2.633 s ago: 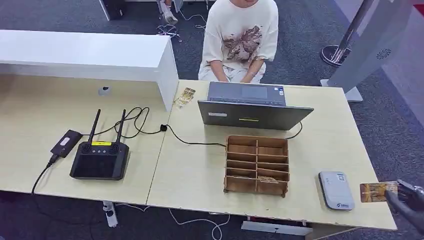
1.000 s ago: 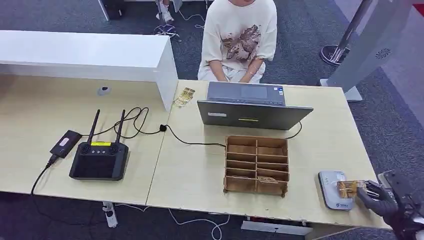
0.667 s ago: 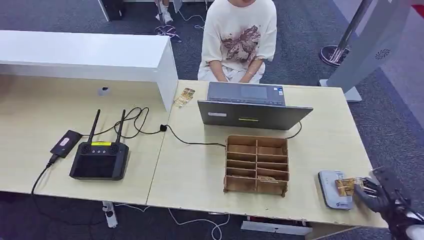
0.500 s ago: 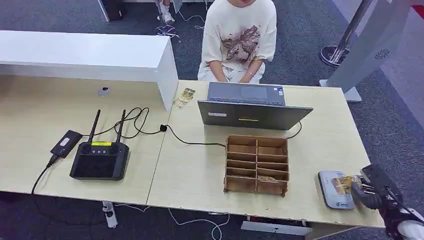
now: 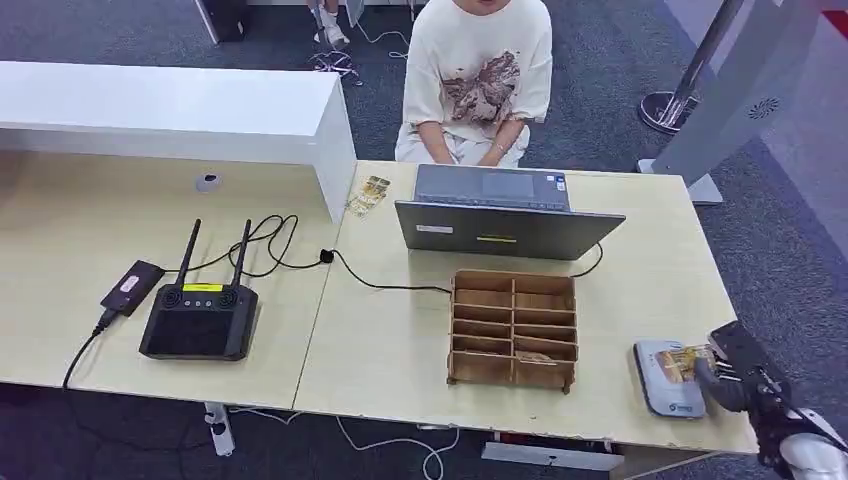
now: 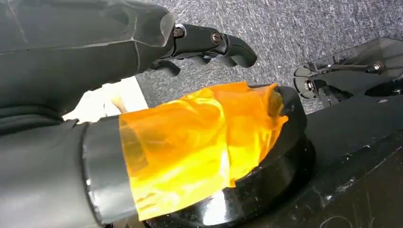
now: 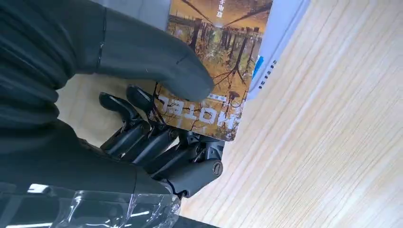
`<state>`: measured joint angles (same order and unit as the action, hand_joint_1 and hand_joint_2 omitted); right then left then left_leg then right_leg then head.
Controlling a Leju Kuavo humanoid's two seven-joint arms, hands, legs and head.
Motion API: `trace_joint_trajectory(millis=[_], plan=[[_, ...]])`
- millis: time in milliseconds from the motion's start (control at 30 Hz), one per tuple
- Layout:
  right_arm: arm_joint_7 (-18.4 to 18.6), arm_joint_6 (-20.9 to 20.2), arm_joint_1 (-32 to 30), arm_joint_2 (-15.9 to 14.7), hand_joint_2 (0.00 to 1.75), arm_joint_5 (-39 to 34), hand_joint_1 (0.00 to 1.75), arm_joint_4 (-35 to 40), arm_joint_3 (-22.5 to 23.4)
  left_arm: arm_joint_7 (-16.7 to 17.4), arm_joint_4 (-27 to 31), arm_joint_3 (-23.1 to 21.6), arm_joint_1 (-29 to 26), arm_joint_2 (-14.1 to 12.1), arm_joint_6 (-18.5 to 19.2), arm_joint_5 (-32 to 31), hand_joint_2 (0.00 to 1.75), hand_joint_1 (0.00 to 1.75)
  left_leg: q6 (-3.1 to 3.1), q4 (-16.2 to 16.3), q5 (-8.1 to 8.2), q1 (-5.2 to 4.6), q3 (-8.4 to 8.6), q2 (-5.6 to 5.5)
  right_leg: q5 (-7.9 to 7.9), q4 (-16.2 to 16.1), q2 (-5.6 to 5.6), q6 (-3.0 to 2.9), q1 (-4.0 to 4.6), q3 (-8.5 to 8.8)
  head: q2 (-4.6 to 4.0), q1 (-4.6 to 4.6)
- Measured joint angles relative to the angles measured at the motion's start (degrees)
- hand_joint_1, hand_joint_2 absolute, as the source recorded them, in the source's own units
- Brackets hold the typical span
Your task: Pass the card to the sensor for recognition and then transmit it.
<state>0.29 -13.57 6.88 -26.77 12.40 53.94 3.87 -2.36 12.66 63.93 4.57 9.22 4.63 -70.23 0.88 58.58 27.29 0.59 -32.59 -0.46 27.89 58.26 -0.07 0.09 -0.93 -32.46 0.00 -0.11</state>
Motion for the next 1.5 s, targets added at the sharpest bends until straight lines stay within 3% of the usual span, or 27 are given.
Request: trace_joint_trajectory(millis=[500,900,1033,1267,1500], plan=[[-1.3,-3.7,1.3,-1.7,1.75,-7.7,1.75,4.1,6.2,0.0,0.0,0.6,0.0,0.0,0.0,0.7,0.00,0.00,0.00,0.0,0.00,-0.02,-0.10,-0.02,0.00,0.0,-0.01,0.00,-0.02,-0.08,0.00,-0.02],[0.5,-4.1,9.5,-4.3,1.75,-8.0,1.75,6.4,5.3,0.0,0.0,1.3,0.0,0.0,0.0,0.8,0.00,0.00,0.00,0.0,-0.05,-0.03,-0.15,-0.01,-0.05,0.0,-0.01,-0.01,-0.03,-0.11,0.00,0.00],[1.7,-3.2,13.3,-4.4,1.75,-5.7,1.75,7.4,3.0,0.0,0.0,1.7,0.1,0.0,0.0,1.0,0.00,0.00,0.03,0.0,-0.07,-0.03,-0.14,-0.01,-0.06,0.0,0.00,-0.02,-0.03,-0.12,0.00,0.00],[4.5,2.0,20.4,-3.6,1.75,3.7,1.75,8.3,-2.7,0.0,0.0,1.9,0.3,0.1,0.0,1.2,0.00,0.00,0.03,0.0,-0.11,-0.02,-0.17,-0.05,-0.07,0.1,-0.03,-0.03,-0.02,-0.12,0.00,0.00],[6.9,2.5,27.6,-1.4,1.75,14.7,1.75,8.2,-6.9,0.8,0.0,2.3,0.6,0.4,0.2,1.5,0.00,0.00,0.04,0.0,-0.12,-0.02,-0.17,-0.04,-0.07,0.1,-0.02,-0.03,-0.02,-0.14,0.00,-0.02]])
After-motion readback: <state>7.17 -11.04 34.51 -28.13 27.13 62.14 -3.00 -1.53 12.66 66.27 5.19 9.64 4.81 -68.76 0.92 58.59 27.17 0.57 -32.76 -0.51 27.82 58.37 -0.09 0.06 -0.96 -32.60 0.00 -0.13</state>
